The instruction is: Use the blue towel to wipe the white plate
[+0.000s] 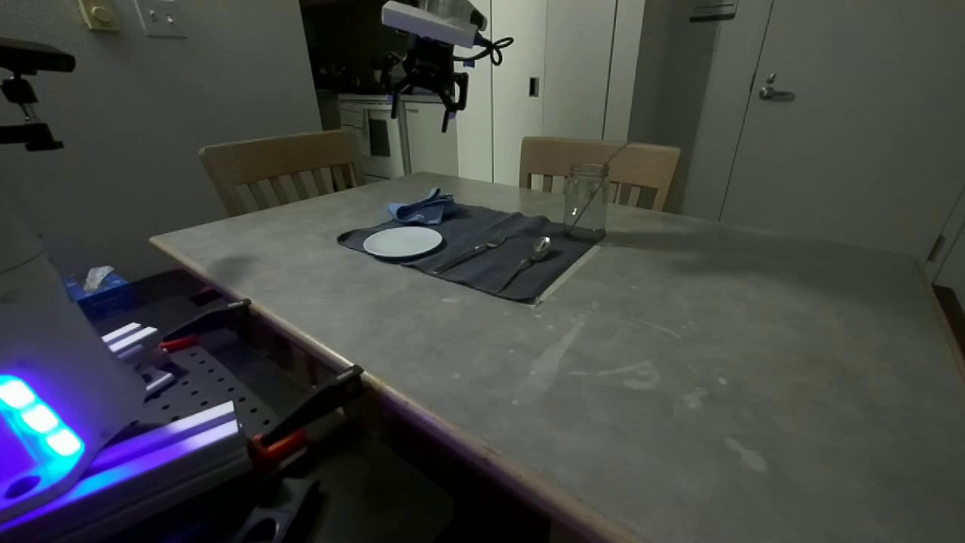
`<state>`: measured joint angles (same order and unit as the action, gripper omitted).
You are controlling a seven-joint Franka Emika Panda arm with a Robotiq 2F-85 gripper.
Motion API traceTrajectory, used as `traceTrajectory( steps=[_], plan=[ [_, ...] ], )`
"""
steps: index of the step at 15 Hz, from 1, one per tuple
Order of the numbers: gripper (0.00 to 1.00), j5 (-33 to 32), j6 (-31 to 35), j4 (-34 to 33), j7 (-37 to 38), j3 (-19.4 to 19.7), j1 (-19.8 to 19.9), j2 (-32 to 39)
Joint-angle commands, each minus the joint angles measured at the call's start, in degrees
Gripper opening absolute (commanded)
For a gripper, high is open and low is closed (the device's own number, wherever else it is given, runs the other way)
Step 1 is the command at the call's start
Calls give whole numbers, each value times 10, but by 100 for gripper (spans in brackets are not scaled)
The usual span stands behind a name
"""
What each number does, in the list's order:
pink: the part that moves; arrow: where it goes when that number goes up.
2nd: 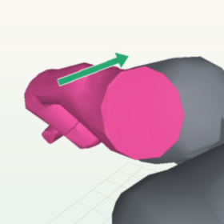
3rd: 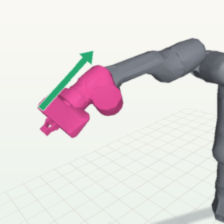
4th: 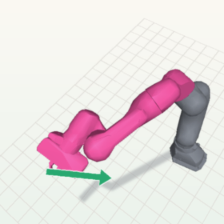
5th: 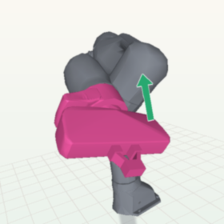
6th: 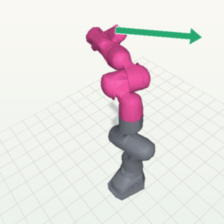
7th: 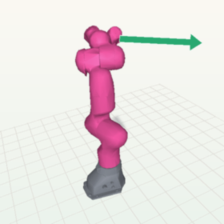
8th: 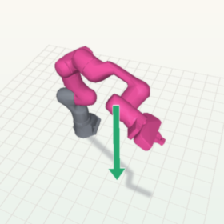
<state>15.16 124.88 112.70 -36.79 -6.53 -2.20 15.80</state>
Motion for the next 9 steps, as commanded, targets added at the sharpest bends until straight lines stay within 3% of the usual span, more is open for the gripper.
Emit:
traceTrajectory(
  steps=[1, 9],
  plan=[
    [100, -7, -6, -26, 3, -13, 1, 31],
    [100, -31, -13, -111, -3, -37, -3, 131]
  ],
)
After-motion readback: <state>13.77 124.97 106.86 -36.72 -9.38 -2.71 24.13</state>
